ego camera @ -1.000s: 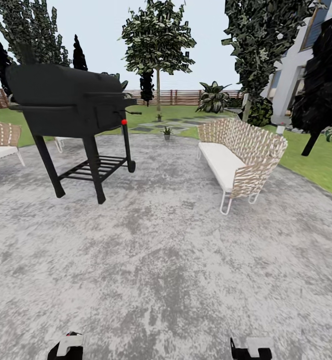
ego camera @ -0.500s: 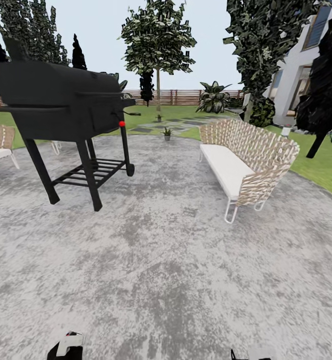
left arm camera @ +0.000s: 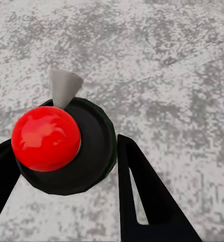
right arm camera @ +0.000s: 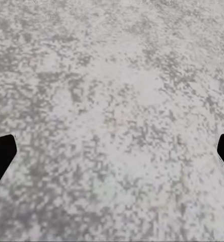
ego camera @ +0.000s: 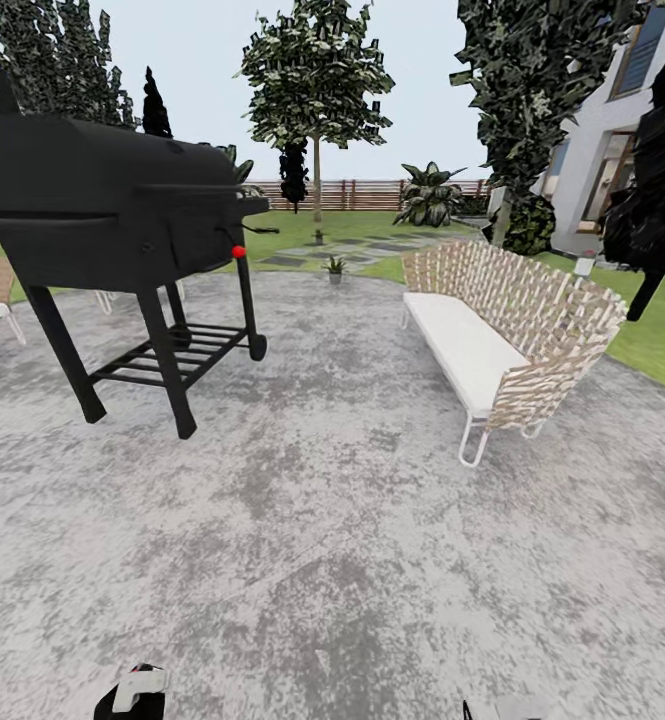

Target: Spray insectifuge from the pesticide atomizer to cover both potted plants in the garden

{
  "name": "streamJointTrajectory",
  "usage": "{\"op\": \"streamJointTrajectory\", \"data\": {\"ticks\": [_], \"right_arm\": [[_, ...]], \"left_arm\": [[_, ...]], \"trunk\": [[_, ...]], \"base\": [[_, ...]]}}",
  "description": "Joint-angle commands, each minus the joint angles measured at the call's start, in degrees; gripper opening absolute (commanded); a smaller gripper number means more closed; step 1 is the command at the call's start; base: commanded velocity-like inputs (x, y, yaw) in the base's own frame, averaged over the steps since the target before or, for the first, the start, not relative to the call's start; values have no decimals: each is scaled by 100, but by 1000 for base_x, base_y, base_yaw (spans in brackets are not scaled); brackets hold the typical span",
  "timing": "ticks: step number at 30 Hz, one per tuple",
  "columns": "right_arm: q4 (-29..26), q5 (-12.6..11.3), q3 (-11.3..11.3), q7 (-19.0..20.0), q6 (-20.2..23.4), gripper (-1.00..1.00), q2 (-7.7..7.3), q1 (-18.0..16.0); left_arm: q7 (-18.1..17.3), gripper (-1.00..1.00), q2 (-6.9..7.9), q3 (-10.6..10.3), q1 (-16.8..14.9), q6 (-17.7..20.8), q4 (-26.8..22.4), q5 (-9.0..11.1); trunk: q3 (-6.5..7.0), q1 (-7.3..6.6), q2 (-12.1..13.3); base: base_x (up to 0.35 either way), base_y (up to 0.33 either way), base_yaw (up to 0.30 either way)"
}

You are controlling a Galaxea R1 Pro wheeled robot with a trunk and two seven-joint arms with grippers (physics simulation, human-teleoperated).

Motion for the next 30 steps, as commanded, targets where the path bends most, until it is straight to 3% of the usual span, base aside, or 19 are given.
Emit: {"op": "streamJointTrajectory", "data": {"ticks": [1,30], "right_arm": [[6,61,-27,-32,-12,100,0,-4],[6,61,-27,-31,-12,100,0,-1]], "left_arm": [[-17,-100,-2,48,-4,-21,4,-60],[-22,-100,-19,31,-4,-21,4,-60]], "trunk": [[-5,2,-2],[-5,2,-2]], "base": [[340,0,0],[340,0,0]]}}
